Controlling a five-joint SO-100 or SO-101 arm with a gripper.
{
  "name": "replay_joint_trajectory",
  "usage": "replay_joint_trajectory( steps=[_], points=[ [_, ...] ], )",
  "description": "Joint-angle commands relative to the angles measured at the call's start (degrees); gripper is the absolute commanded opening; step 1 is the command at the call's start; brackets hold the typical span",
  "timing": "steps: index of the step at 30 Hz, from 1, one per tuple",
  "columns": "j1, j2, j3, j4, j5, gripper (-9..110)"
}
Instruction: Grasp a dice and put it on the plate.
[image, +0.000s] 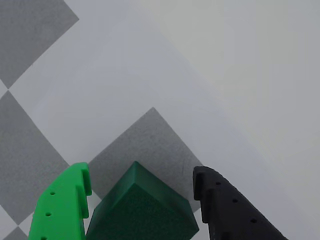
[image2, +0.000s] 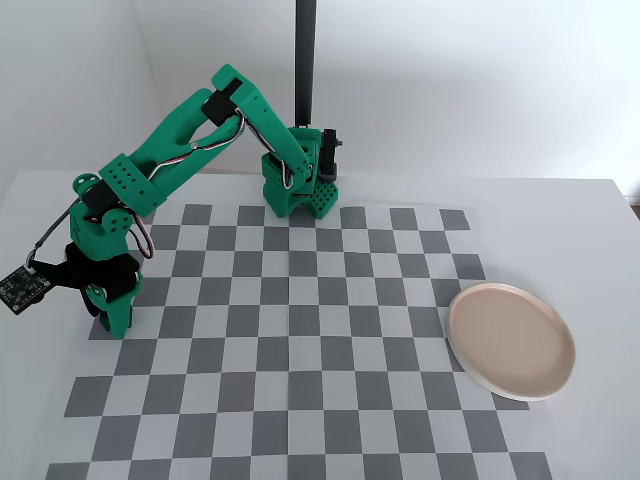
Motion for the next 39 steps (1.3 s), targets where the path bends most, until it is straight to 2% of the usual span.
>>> replay_joint_trajectory(
  steps=[1, 22, 39],
  points=[
    [0.5, 1.4, -5.3, -0.6, -0.4, 17],
    [0.4, 1.7, -5.3, -1.2, -0.8, 24],
    [1.0, 0.2, -5.3, 0.2, -2.6, 22]
  ],
)
